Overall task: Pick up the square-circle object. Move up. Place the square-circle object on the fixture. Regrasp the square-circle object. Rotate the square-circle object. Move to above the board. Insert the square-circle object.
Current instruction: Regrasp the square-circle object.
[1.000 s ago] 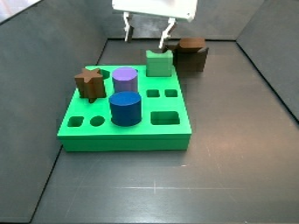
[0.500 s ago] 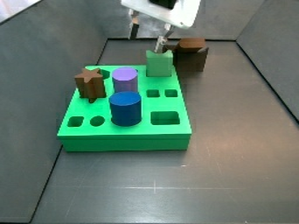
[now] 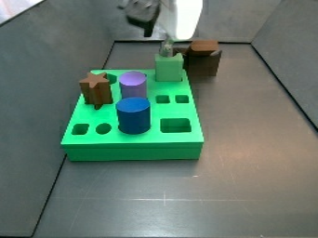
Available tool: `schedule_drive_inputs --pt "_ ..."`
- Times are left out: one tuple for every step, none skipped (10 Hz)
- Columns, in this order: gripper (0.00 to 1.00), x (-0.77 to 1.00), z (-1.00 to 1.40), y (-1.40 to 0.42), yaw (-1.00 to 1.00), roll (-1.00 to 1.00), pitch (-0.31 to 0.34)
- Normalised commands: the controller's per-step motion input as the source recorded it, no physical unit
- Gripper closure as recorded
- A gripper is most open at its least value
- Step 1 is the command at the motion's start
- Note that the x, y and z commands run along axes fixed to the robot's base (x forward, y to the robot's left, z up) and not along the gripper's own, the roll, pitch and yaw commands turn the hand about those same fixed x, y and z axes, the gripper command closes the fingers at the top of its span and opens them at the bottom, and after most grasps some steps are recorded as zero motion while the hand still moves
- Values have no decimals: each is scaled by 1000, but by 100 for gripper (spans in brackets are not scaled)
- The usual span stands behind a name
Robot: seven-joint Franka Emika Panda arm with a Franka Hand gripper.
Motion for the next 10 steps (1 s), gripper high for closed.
schedule_drive_inputs --pt "0 -40 -7 -12 -1000 706 -296" --pt "0 -38 -5 -12 -1000 693 -269" --pt "0 -44 -3 -12 -1000 685 -236" --pt "0 -46 -8 -15 -1000 679 -207" --pt "0 -37 -13 -6 -803 541 -86" --pt "0 -35 -27 -5 -606 391 12" --pt "0 -39 -49 2 -365 240 120" --pt "0 -25 -62 5 -220 157 175" --pt "0 1000 -35 1 -165 100 165" --pt "0 1000 -38 1 -94 92 171"
